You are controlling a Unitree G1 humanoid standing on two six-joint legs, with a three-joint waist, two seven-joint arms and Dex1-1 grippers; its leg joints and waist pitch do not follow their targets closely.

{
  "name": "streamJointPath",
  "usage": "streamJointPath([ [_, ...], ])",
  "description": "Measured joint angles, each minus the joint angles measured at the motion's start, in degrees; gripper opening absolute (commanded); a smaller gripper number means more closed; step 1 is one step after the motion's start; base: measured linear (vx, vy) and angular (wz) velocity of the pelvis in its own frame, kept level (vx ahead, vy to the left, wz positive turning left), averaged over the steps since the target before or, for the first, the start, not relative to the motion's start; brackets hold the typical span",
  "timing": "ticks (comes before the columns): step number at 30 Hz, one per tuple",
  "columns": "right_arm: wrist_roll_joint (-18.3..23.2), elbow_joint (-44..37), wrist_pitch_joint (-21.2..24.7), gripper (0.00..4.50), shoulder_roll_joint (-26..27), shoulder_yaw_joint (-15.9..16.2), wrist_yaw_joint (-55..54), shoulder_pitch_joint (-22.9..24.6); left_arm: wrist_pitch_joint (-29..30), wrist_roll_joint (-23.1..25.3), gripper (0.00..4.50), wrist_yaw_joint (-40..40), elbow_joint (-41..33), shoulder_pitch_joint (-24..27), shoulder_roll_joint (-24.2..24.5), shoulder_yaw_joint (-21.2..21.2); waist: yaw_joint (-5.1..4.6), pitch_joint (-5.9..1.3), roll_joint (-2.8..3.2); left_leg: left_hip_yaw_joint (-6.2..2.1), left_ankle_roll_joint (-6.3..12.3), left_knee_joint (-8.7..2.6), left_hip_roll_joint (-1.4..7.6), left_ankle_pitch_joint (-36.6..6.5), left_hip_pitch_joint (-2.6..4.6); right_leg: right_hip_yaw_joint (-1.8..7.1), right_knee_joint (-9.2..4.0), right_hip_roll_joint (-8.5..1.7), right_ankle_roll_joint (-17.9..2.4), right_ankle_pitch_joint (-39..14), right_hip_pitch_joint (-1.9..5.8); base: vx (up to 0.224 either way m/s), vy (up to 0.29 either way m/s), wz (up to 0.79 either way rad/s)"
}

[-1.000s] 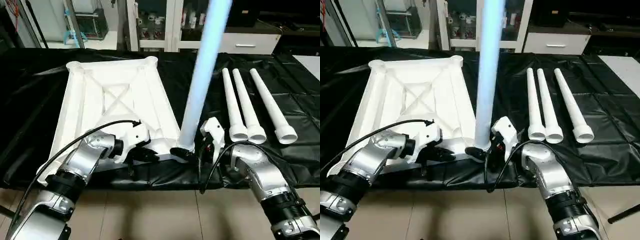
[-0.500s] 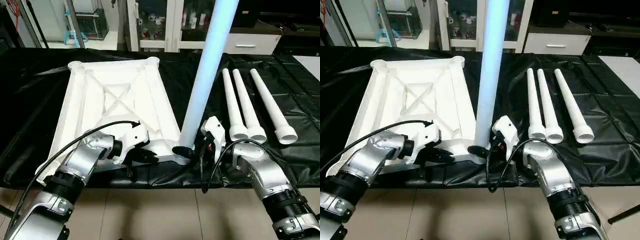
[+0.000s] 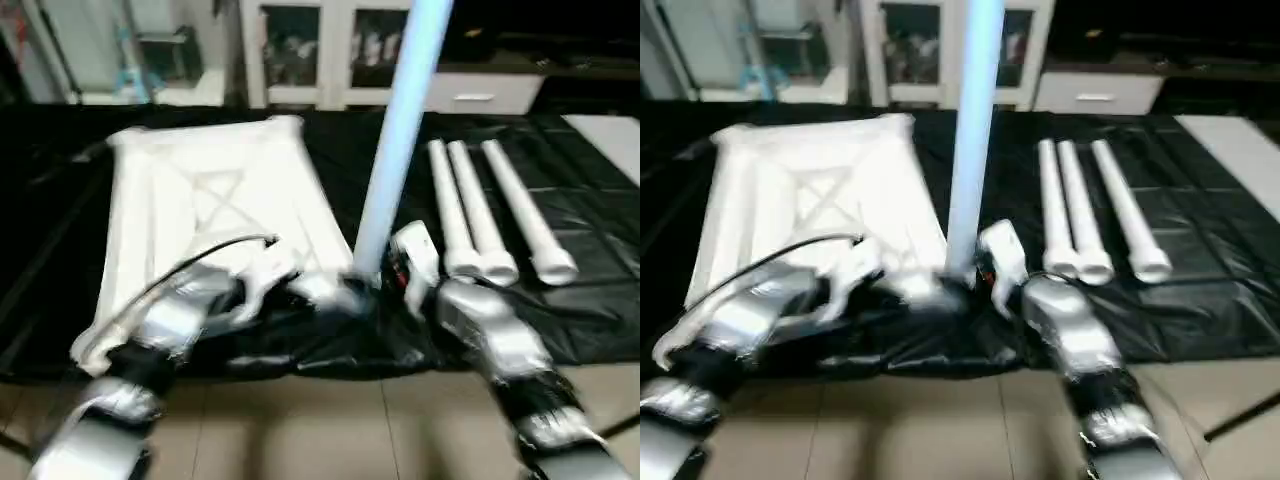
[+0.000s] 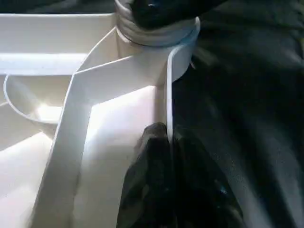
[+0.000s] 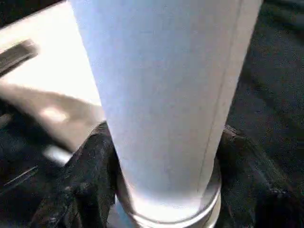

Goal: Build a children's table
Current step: Rotate leg to tighten

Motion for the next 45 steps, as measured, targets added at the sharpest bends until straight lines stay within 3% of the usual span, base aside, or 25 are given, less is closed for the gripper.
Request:
streamJointPath([
  [6, -1.7, 9.2, -2.1, 2.58, 5.8, -4.1, -19.8, -6.2, 4.8, 0.1, 0.00, 14.9, 8.7, -5.9, -8.8, 2.2, -0.05, 0.07, -0.07, 0.00, 0.00, 0.02, -0.11, 0.0, -0.05, 0.14, -0.28, 0.00, 0.0, 0.0, -0.07, 0.000, 0.000, 0.00],
  [10, -2.3, 15.9, -4.7, 2.58, 8.5, -7.0, -32.7, -10.7, 4.0, 0.2, 0.00, 24.0, 13.9, -8.9, -14.2, 2.3, 0.20, 0.08, 0.02, 0.01, 0.02, -0.05, -0.19, 0.0, -0.30, 0.23, -0.56, 0.00, 0.0, 0.0, -0.10, 0.000, 0.000, 0.00],
  [18, -2.5, 19.8, -9.5, 2.57, 9.3, -8.3, -34.7, -12.4, 2.5, 0.8, 0.00, 25.3, 14.6, -9.5, -15.1, 2.4, 0.36, -0.14, 0.33, 0.02, 0.06, -0.13, -0.21, 0.0, -0.50, 0.26, -0.57, 0.00, -0.4, 0.7, -0.24, 0.000, 0.000, 0.00],
  [19, -2.7, 20.3, -10.2, 2.92, 9.3, -8.3, -34.6, -12.4, 2.2, 0.8, 0.00, 25.3, 14.7, -9.5, -15.0, 2.3, 0.37, -0.16, 0.37, 0.02, 0.06, -0.19, -0.21, 0.0, -0.51, 0.25, -0.57, 0.00, -0.4, 0.7, -0.27, 0.000, 0.000, 0.00],
  [22, -2.7, 21.3, -12.8, 3.30, 9.3, -9.0, -33.1, -12.4, 0.5, 1.0, 0.00, 25.2, 15.8, -9.8, -14.8, 2.3, 0.41, -0.22, 0.51, 0.02, 0.06, -0.32, -0.21, 0.0, -0.52, 0.22, -0.57, 0.00, -0.4, 0.7, -0.33, 0.000, 0.000, 0.00],
  [26, -2.3, 20.6, -15.1, 3.39, 10.4, -8.5, -29.7, -9.0, -2.1, 1.6, 0.00, 26.5, 17.3, -10.4, -12.1, 2.7, -0.33, -0.16, 0.43, -0.07, 0.05, -0.31, -0.06, 0.0, -0.72, -0.06, -0.57, 0.06, -0.3, 0.7, -0.58, 0.000, 0.000, 0.00],
  [27, -2.5, 19.2, -15.3, 3.69, 10.0, -8.1, -29.4, -7.6, -2.7, 2.0, 0.00, 26.4, 17.3, -10.4, -12.1, 2.7, -0.26, -0.15, 0.42, -0.04, 0.05, -0.34, -0.04, 0.0, -0.73, -0.07, -0.57, 0.05, -0.3, 0.7, -0.64, 0.000, 0.000, 0.00],
  [32, -4.3, 9.1, -15.9, 3.69, 8.1, -6.5, -29.3, -2.1, -7.9, 2.6, 0.00, 27.1, 19.6, -10.5, -12.3, 2.7, 0.35, -0.10, 0.63, -0.01, 0.06, -0.38, -0.03, 0.0, -0.74, -0.08, -0.59, 0.05, -0.2, 0.7, -0.66, 0.000, 0.000, 0.00],
  [34, -4.6, 5.8, -15.9, 3.74, 7.6, -6.6, -29.2, -0.3, -11.0, 2.9, 0.45, 28.3, 21.1, -10.6, -12.5, 2.9, 0.40, -0.01, 0.88, 0.00, 0.06, -0.38, -0.03, 0.0, -0.75, -0.08, -0.60, 0.04, -0.2, 0.7, -0.66, 0.000, 0.000, 0.00],
  [37, -4.7, 1.7, -15.9, 3.74, 7.2, -6.6, -29.0, 2.8, -14.4, -1.1, 0.67, 28.3, 21.5, -10.3, -13.1, 7.5, 0.45, 0.48, 0.88, -0.01, 0.06, -0.34, 0.01, 0.0, -0.96, -0.16, -0.60, 0.04, -0.2, 0.7, -0.81, 0.000, 0.000, 0.00],
  [41, -4.7, -6.4, -13.6, 3.74, 7.0, -5.7, -28.2, 7.2, -16.2, -4.1, 0.97, 27.5, 17.7, -10.5, -12.2, 10.2, 0.34, 0.63, 1.05, 0.00, 0.36, -0.30, 0.02, 0.1, -1.28, -0.17, -0.69, 0.04, -0.3, 0.7, -1.04, 0.000, 0.000, 0.00],
  [45, -4.7, -13.7, -10.5, 3.74, 5.9, -3.8, -25.4, 10.3, -14.6, -6.7, 1.29, 23.8, 9.7, -9.8, -7.4, 12.5, 0.32, 0.64, 1.08, -0.01, 0.48, -0.28, 0.07, 0.1, -1.65, -0.25, -0.61, 0.05, -0.3, 0.7, -1.42, 0.000, 0.000, 0.00],
])
